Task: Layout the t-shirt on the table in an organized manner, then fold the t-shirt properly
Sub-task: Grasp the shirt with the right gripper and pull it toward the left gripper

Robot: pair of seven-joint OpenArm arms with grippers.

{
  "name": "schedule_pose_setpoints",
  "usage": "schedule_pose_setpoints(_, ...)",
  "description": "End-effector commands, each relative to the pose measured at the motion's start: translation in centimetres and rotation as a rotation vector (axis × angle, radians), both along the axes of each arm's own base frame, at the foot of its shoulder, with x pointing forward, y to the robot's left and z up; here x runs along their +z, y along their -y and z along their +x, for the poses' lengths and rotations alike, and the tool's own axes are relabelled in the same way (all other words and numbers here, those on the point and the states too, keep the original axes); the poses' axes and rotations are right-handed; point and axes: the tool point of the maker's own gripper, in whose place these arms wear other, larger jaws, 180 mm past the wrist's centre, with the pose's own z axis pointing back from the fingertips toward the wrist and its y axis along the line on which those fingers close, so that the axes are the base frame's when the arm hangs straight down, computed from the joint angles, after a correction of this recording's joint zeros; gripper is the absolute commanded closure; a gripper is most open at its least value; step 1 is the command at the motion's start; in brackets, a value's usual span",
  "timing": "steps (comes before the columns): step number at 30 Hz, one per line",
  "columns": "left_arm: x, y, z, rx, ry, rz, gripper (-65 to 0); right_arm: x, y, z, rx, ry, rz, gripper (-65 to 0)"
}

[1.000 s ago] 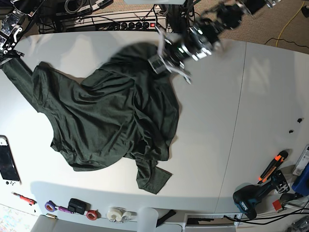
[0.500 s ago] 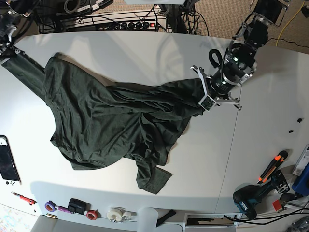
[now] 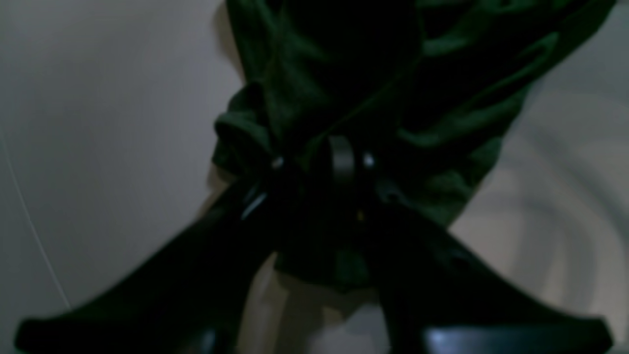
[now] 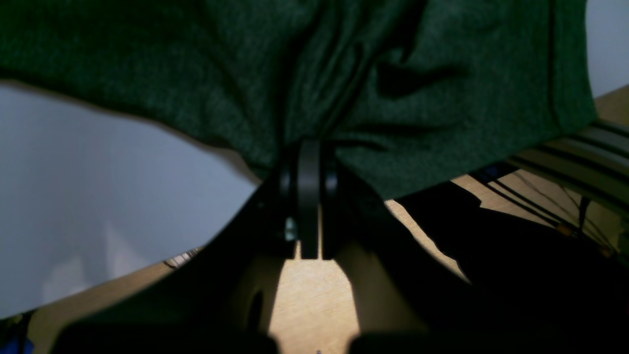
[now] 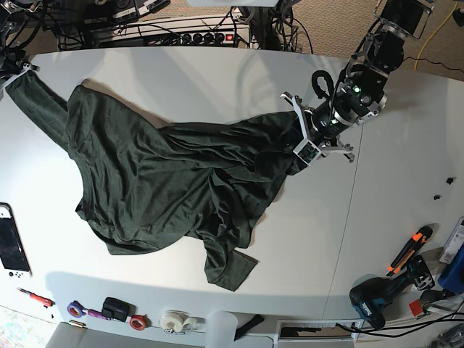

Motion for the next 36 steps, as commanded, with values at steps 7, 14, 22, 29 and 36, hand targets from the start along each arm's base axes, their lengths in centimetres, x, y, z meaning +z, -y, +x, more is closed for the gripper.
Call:
schedule_pose_setpoints(7, 3.2, 1.1, 1.4, 0.011, 0.07, -0.158, -14.3, -2.4, -8.3, -0.2, 0.088, 0.052, 0.382, 0.0)
schedule_pose_setpoints(14, 4.6, 0.7, 3.0, 0.057, 0.119, -0.185, -14.3, -0.5, -11.1, 3.2, 0.11, 0.27, 0.542, 0.0)
schedule_pose_setpoints(22, 4.8, 0.6, 3.3, 0.067, 0.126, -0.184, -14.3, 1.1, -14.5, 5.7, 0.091, 0.455, 0.716, 0.0)
schedule_pose_setpoints(29, 4.8, 0.6, 3.3, 0.066, 0.126, -0.185, -14.3, -0.9, -19.9, 5.4, 0.192, 0.347, 0.834, 0.0)
schedule_pose_setpoints(36, 4.8, 0.7, 3.2, 0.06, 0.125, -0.185, -14.3, -3.1, -26.5, 3.3, 0.342, 0.171, 0.957, 0.0)
